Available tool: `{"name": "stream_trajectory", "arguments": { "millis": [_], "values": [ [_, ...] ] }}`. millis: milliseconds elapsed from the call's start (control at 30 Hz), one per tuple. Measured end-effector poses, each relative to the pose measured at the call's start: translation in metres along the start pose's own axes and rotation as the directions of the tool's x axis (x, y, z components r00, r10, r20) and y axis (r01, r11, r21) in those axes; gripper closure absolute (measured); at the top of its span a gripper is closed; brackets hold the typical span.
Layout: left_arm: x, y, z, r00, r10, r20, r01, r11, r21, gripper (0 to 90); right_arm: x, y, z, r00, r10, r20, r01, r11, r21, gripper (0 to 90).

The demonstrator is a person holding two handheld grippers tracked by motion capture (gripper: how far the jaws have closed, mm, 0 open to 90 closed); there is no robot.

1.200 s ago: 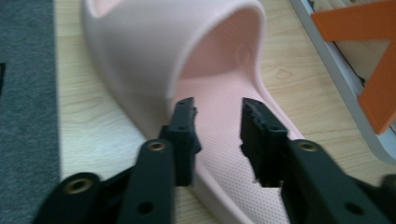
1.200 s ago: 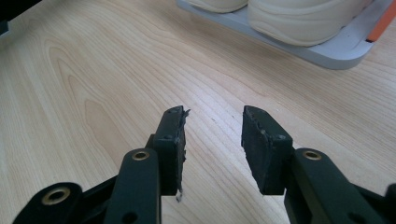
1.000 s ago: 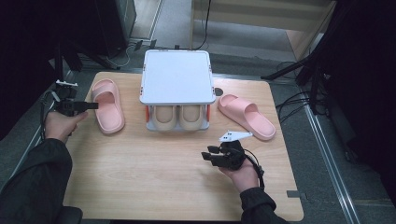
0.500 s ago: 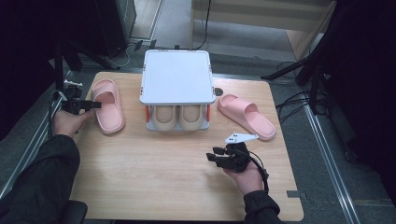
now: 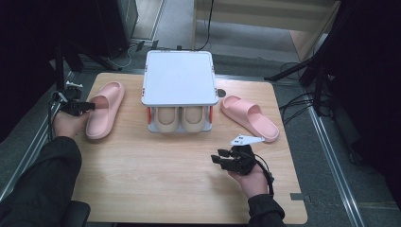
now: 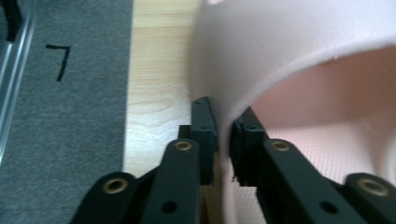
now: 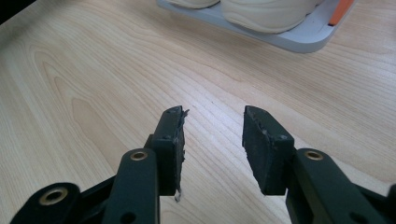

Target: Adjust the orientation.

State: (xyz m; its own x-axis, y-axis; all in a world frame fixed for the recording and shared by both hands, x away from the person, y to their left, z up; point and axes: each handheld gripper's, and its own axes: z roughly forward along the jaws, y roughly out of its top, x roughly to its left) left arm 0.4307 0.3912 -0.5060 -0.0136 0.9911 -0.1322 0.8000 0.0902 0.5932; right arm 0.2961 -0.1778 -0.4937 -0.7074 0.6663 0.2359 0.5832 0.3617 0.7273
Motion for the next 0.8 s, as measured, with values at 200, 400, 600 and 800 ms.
{"name": "stream_trajectory", "arguments": {
  "millis": [200,400,600,800],
  "values": [
    [0.001,0.001,-0.01,0.9996,0.0,0.029,0.0,1.0,0.006,83.7,-0.001,0.001,-0.001,1.0,0.003,-0.002,-0.003,1.0,-0.009,59.4],
    [-0.003,0.005,-0.032,0.9979,0.028,0.058,-0.028,0.9996,-0.01,83.7,-0.001,0.005,0.0,0.9999,-0.004,-0.01,0.004,1.0,-0.016,59.4],
    [-0.009,-0.003,-0.053,0.9951,0.061,0.078,-0.06,0.9981,-0.013,83.8,-0.001,0.012,0.003,0.9994,-0.016,-0.031,0.015,1.0,-0.023,59.4],
    [-0.017,-0.024,-0.07,0.9903,0.112,0.083,-0.112,0.9937,-0.004,83.7,-0.002,0.021,0.007,0.9985,-0.024,-0.05,0.023,0.999,-0.032,59.4]
  ]
}}
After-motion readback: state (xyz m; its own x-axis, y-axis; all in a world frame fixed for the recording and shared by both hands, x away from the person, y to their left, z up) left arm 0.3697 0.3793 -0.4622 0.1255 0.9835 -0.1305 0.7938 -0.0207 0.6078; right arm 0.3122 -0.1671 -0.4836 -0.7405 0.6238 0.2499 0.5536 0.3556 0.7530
